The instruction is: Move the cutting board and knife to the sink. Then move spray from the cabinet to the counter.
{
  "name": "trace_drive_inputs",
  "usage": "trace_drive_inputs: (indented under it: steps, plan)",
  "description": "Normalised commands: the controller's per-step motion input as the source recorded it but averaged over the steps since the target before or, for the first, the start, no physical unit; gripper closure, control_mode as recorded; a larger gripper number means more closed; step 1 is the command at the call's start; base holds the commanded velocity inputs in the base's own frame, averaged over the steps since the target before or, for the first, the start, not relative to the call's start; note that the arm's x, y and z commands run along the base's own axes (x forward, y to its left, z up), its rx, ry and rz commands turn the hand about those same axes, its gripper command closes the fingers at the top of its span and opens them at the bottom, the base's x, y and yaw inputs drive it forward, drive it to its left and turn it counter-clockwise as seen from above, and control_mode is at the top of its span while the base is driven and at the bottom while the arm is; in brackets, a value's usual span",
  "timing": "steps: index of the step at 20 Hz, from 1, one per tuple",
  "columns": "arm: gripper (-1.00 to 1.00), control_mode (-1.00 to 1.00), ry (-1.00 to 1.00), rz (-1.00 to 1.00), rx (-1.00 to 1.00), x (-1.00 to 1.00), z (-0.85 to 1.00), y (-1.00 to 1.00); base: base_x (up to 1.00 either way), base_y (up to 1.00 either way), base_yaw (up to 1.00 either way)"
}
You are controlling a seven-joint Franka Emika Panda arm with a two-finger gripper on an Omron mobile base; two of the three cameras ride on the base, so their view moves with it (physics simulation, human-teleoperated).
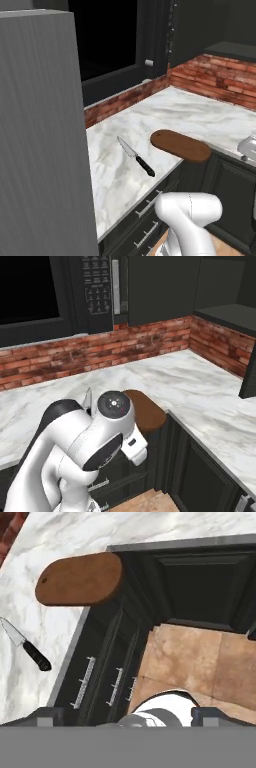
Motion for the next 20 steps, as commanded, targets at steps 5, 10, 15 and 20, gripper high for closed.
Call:
trace_drive_inputs:
  steps: [5,10,15,20]
  plan:
    - [-1.0,-1.0,0.0,-0.15,0.32,0.0,-0.07,0.0,0.0,0.0,0.0]
    - [-1.0,-1.0,-0.02,-0.16,0.18,0.03,-0.2,0.04,0.0,0.0,0.0]
    - [-1.0,-1.0,-0.05,-0.14,0.07,0.23,-0.24,0.0,0.0,0.0,0.0]
    - [-1.0,-1.0,-0.1,-0.13,0.01,0.38,-0.27,0.1,0.0,0.0,0.0]
